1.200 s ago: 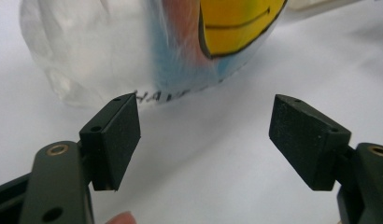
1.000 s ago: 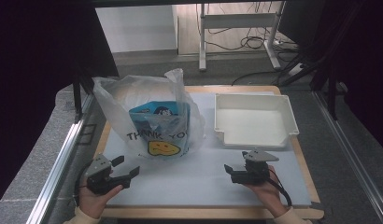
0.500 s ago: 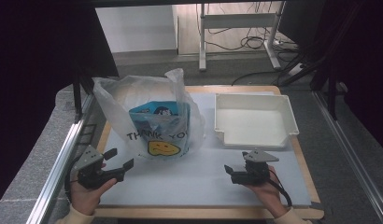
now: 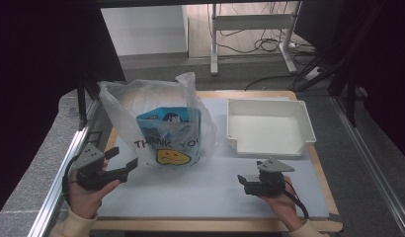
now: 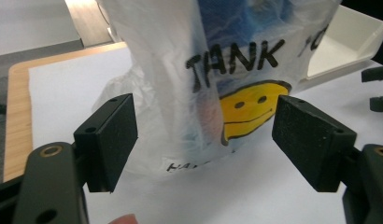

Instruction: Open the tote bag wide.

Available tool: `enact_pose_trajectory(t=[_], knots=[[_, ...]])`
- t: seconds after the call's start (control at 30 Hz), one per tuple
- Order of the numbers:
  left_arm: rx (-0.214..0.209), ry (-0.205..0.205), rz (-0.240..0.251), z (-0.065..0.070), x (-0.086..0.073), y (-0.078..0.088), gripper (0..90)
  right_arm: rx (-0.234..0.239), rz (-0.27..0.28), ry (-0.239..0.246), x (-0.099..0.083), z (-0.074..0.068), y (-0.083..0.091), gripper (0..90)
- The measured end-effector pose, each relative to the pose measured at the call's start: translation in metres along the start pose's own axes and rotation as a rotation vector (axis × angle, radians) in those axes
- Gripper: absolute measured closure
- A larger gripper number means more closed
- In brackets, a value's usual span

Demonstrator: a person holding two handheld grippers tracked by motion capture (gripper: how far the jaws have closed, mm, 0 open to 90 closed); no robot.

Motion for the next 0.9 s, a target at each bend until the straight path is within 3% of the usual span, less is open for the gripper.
enact_pose_trajectory(t=[0.17,0.7,0.9], knots=[[0.004,0.011,-0.003,-0.006,0.005,-0.002,22.9,-0.001,-0.004,0.0,-0.001,0.0,-0.001,13.5],[0.024,0.03,0.058,-0.018,0.046,0.0,26.1,-0.011,-0.013,0.004,-0.002,0.0,-0.001,13.8],[0.035,0.026,0.056,-0.021,0.051,-0.003,26.9,-0.016,-0.017,0.002,-0.002,0.001,-0.001,13.8]])
Point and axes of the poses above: each handheld gripper's, and its own axes: y roughly backward along the jaws, x roughly out of its top, z roughly to its right, the point moved 7 cm from there along -y, roughly forward along the jaws, and after that the axes turned 13 degrees about x, right-handed, at the moved point
